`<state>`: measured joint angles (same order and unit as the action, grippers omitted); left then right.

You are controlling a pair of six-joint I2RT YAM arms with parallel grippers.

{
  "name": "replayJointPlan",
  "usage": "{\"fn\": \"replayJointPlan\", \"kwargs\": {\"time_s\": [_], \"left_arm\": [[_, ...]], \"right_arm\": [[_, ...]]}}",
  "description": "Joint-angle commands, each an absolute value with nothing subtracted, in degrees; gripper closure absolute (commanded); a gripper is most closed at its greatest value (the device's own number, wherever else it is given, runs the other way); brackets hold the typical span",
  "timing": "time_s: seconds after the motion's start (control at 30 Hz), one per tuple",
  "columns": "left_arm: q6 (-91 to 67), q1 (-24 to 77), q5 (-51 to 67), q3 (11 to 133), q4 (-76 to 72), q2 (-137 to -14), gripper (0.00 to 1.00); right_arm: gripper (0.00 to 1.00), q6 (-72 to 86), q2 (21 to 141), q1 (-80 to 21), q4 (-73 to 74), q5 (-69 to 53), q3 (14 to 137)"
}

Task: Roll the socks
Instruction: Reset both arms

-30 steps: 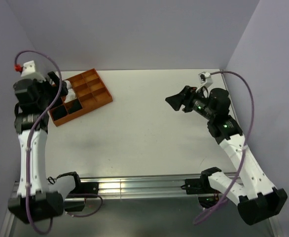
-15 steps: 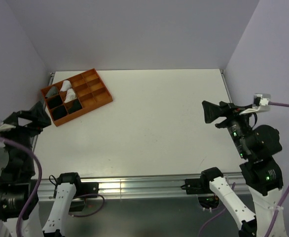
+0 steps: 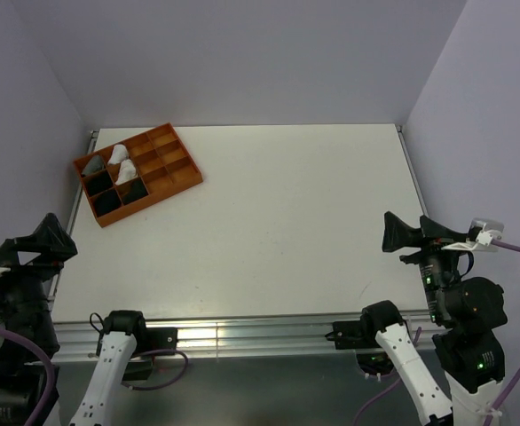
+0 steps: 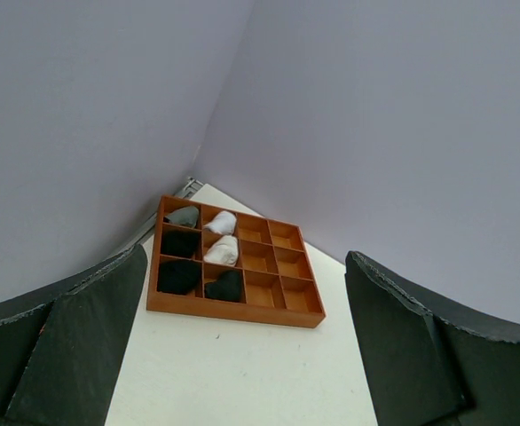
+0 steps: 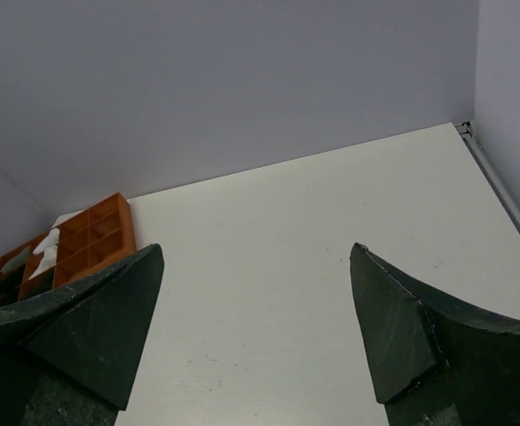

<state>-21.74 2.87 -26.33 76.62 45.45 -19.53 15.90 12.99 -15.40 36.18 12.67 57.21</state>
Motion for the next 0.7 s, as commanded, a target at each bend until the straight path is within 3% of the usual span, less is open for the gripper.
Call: {"fn": "replayJointPlan", "kwargs": {"time_s": [0.0, 0.67], "left_arm": [[-22.76, 3.34, -29.54, 75.15, 46.32, -17.93, 0.01], [-25.14, 3.60, -31.03, 70.93, 46.93, -17.23, 0.00]], "right_arm": [[0.08, 14.33, 11.87, -15.56, 33.75, 15.29, 56.60], [0.08, 15.38, 11.87, -15.56, 32.96, 12.75, 55.63]]}}
